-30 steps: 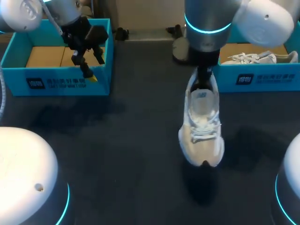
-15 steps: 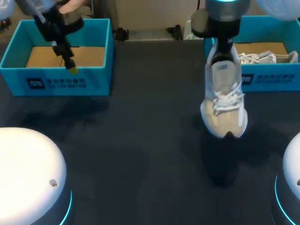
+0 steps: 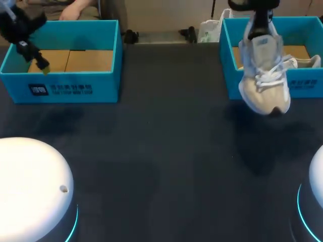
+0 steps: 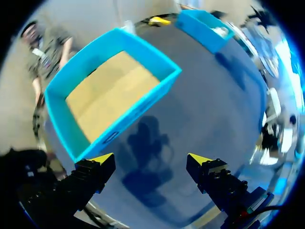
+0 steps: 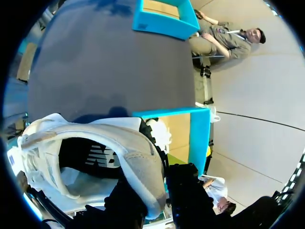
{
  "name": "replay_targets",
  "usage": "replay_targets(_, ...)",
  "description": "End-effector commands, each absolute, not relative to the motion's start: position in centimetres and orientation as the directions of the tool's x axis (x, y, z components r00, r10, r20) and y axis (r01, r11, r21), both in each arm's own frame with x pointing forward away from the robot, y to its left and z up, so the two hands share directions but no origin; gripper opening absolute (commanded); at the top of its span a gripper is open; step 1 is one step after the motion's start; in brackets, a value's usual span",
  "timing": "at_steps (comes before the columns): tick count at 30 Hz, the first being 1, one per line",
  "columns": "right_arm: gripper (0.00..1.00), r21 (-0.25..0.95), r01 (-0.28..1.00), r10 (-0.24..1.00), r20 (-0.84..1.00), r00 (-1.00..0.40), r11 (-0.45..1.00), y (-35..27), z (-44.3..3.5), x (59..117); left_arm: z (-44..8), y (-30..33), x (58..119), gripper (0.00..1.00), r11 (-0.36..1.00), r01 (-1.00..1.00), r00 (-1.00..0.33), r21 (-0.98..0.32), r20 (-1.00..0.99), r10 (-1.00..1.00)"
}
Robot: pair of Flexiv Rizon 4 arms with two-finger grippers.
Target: Take the shoe out of the shoebox, open the shoe tongue, remove and reinsert the insole, then place the shoe into the shoebox
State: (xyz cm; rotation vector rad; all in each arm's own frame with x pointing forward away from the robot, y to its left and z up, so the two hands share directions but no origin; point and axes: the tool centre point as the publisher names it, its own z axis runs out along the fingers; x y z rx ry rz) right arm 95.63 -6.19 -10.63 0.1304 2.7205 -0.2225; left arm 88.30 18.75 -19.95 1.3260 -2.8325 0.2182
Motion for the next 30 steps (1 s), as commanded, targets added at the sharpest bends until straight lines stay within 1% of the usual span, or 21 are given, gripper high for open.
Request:
replay_targets(1, 0.00, -0.136, 0.121, 0.062, -0.371, -0.927, 0.983, -7.1, -10.2, 98.4, -20.1, 20.5, 88.1, 1.00, 0.094, -0.994, -0.096, -0.046, 0.040, -0.995)
replay_targets(4, 0.00, -0.135, 0.124, 0.067, -0.365, -0.929, 0.983, -8.4, -10.0, 100.1, -20.1, 21.4, 88.5, 1.00, 0.060, -0.998, -0.060, -0.028, 0.032, -0.998)
replay_targets(5, 0.00, -0.127, 0.143, 0.088, -0.367, -0.926, 0.981, -8.8, -10.1, 100.6, -20.1, 21.7, 88.6, 1.00, 0.059, -0.998, -0.060, -0.024, 0.034, -0.998)
replay_targets(20, 0.00, -0.127, 0.143, 0.088, -0.367, -0.926, 0.981, -8.8, -10.1, 100.6, -20.1, 21.7, 88.6, 1.00, 0.059, -0.998, -0.060, -0.024, 0.034, -0.998)
replay_targets(25, 0.00, -0.128, 0.249, 0.183, -0.387, -0.904, 0.960, -13.5, -9.5, 104.6, -20.1, 21.7, 88.6, 1.00, 0.059, -0.998, -0.060, -0.024, 0.034, -0.998)
replay_targets(27, 0.00, -0.122, 0.260, 0.198, -0.374, -0.906, 0.958, -15.3, -9.3, 106.4, -20.1, 21.7, 88.6, 1.00, 0.059, -0.998, -0.060, -0.024, 0.034, -0.998)
replay_targets(28, 0.00, -0.159, 0.272, 0.192, -0.390, -0.901, 0.949, -16.4, -9.1, 107.5, -20.1, 21.7, 88.6, 1.00, 0.059, -0.998, -0.060, -0.024, 0.034, -0.998)
replay_targets(29, 0.00, -0.119, 0.268, 0.204, -0.384, -0.900, 0.956, -17.3, -8.9, 108.4, -20.1, 21.7, 88.6, 1.00, 0.059, -0.998, -0.060, -0.024, 0.034, -0.998)
replay_targets(30, 0.00, -0.115, 0.273, 0.208, -0.392, -0.896, 0.955, -18.1, -8.7, 109.2, -20.1, 21.7, 88.6, 1.00, 0.059, -0.998, -0.060, -0.024, 0.034, -0.998)
